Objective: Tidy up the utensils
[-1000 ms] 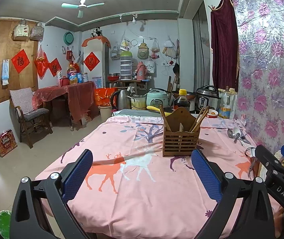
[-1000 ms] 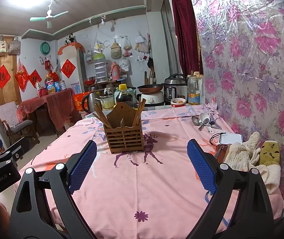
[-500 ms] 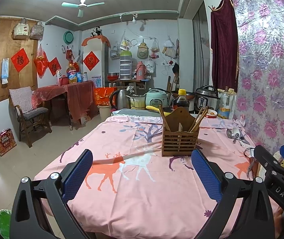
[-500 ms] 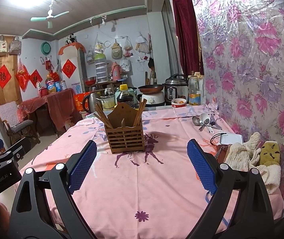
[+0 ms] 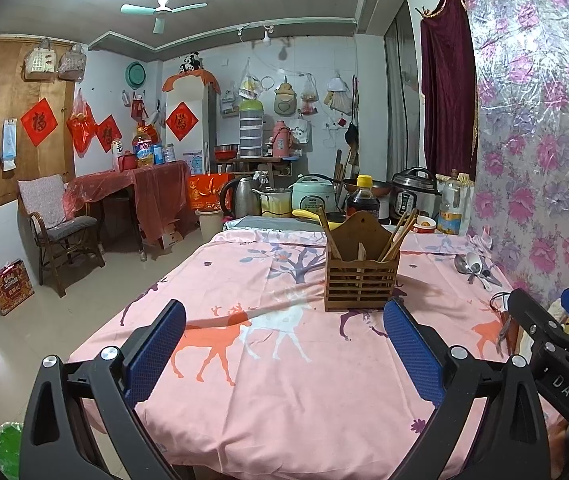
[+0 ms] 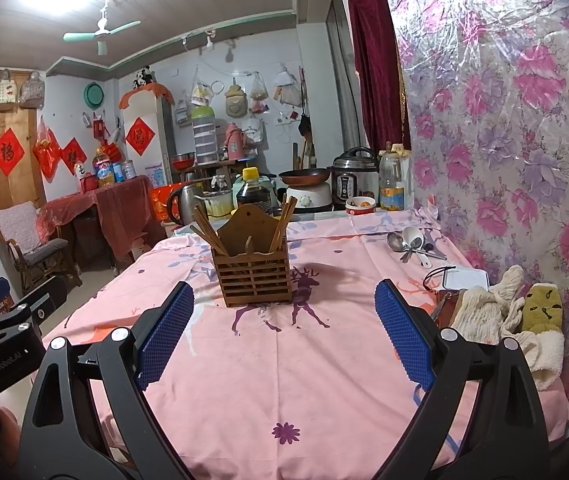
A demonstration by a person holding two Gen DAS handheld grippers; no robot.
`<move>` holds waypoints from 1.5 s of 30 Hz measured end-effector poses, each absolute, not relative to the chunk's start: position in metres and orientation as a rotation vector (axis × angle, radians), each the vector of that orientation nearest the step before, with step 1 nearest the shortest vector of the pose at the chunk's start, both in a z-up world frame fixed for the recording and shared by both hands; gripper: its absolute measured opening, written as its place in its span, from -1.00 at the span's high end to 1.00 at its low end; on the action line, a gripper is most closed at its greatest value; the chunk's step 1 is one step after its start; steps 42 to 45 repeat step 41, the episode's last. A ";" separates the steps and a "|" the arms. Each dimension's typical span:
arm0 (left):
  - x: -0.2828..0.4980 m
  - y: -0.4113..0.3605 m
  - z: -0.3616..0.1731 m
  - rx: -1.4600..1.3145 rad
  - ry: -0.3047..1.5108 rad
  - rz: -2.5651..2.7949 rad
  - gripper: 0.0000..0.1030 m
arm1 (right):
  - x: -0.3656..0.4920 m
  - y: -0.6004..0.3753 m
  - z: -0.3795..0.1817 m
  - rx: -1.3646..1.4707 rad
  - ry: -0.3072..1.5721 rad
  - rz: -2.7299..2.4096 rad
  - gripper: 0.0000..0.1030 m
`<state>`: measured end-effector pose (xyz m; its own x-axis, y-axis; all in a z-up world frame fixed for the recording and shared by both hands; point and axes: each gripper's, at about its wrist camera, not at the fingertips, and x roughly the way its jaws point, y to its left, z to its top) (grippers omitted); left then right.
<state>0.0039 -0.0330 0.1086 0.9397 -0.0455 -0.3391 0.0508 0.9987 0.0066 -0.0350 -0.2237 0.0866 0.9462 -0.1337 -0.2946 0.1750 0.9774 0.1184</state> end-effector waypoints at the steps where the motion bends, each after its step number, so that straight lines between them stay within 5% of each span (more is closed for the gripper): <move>1: 0.005 -0.033 0.108 0.014 0.348 -0.050 -0.89 | -0.035 -0.223 0.087 0.144 0.290 -0.158 -0.73; 45: 0.005 -0.032 0.105 0.018 0.344 -0.040 -0.89 | -0.034 -0.222 0.087 0.144 0.288 -0.158 -0.73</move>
